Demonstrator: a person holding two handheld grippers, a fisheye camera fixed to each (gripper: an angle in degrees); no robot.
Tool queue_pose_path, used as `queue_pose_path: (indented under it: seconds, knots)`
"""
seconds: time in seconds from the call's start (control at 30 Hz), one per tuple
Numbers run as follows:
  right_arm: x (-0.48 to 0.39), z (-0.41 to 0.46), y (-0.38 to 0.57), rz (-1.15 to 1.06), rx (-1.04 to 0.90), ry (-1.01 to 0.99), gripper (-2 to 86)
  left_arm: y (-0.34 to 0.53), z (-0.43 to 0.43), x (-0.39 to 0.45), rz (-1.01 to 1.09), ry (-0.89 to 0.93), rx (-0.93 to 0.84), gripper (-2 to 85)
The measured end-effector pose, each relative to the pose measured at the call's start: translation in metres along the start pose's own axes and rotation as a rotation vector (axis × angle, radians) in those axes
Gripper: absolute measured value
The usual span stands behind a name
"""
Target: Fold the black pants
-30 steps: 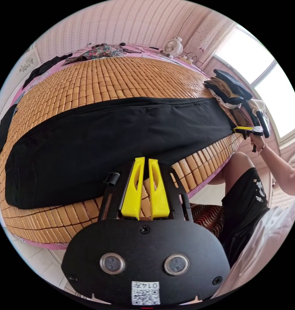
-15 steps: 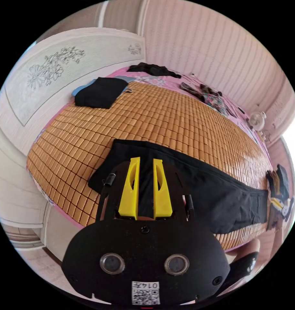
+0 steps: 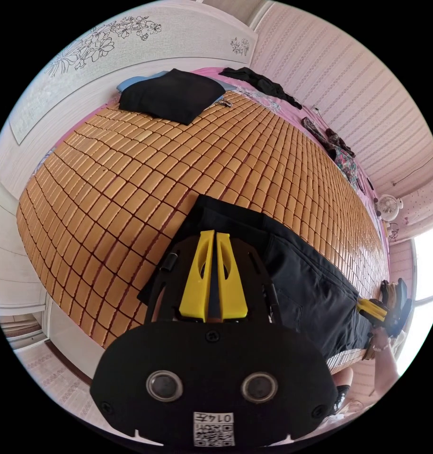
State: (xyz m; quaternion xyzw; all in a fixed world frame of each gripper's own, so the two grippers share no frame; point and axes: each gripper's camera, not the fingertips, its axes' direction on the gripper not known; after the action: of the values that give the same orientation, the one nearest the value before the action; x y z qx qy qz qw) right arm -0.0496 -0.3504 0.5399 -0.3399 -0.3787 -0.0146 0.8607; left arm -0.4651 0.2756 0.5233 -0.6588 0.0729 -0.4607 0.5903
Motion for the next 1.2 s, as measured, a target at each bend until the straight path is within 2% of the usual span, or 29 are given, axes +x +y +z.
queue_pose_path:
  seconds: [0.13,0.5,0.6,0.8,0.9,1.0,1.2]
  knots:
    - [-0.002,0.02,-0.002,-0.021,-0.1,0.037,1.1,-0.003,-0.022,0.001,0.032,-0.016,0.031,-0.4]
    - [0.02,-0.018,0.018,-0.053,0.057,-0.049,-0.5,0.002,-0.157,0.021,0.147,0.142,0.344,0.6]
    - [0.03,-0.006,0.019,-0.036,0.032,-0.091,-0.5,-0.011,-0.152,0.02,0.125,0.083,0.278,1.7]
    - [0.031,0.026,0.018,-0.038,-0.022,-0.076,-0.4,-0.042,-0.089,0.016,-0.002,-0.042,0.044,3.0]
    - [0.037,0.035,0.019,-0.017,-0.035,-0.093,-0.4,-0.053,-0.064,0.018,-0.04,-0.067,-0.018,3.2]
    - [0.044,0.038,0.02,0.002,-0.031,-0.106,-0.3,-0.054,-0.063,0.023,-0.004,-0.156,0.002,3.4]
    - [0.062,0.027,0.025,0.047,0.016,-0.141,-0.3,-0.038,-0.101,0.006,-0.031,-0.046,0.079,1.2]
